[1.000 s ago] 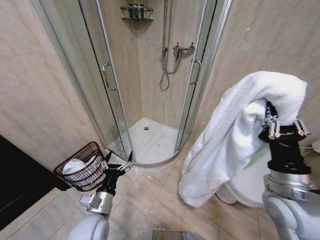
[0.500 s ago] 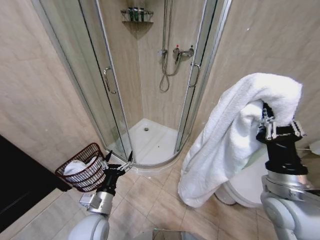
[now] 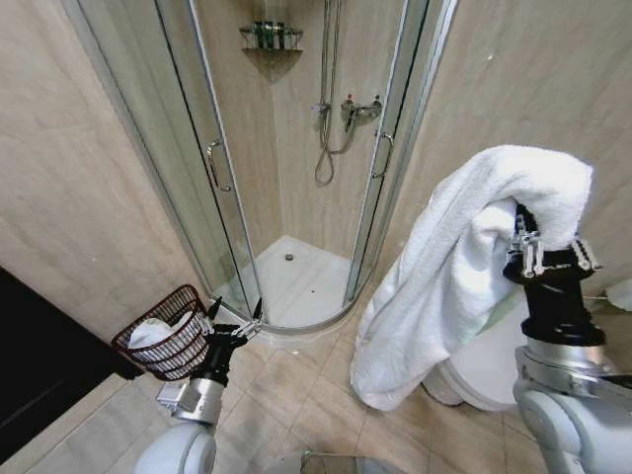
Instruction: Discard the used towel into the hamper.
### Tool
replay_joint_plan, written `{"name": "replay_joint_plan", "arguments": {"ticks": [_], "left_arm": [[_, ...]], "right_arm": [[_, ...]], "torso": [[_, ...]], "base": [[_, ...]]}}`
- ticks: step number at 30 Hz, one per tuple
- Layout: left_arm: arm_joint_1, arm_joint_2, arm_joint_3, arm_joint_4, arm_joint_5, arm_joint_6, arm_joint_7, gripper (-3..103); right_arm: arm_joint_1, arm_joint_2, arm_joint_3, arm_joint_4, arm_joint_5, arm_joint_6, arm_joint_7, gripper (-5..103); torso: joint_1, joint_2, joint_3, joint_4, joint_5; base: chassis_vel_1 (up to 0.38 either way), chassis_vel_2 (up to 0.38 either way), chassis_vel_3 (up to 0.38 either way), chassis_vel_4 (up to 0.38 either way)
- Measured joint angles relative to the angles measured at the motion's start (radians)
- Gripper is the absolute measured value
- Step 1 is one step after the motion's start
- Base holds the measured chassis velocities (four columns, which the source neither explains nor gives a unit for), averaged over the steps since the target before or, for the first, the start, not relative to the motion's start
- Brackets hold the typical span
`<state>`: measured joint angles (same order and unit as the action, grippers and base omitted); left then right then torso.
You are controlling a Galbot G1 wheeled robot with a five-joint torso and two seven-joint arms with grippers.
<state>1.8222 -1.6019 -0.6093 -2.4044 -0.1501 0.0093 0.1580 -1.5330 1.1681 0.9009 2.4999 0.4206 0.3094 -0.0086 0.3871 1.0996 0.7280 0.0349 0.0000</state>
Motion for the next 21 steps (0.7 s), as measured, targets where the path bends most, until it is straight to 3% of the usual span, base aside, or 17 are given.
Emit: {"name": "replay_joint_plan", "arguments": {"ticks": [21], "left_arm": [[0.000,0.000,0.000,0.000,0.000,0.000,0.000,100]], "right_arm": [[0.005,-0.010,-0.003,0.000,0.001,-0.005,0.001,16]], "torso": [[0.048,0.107,0.059,0.0000,0.0000]], "base": [[0.000,0.000,0.000,0.000]]}}
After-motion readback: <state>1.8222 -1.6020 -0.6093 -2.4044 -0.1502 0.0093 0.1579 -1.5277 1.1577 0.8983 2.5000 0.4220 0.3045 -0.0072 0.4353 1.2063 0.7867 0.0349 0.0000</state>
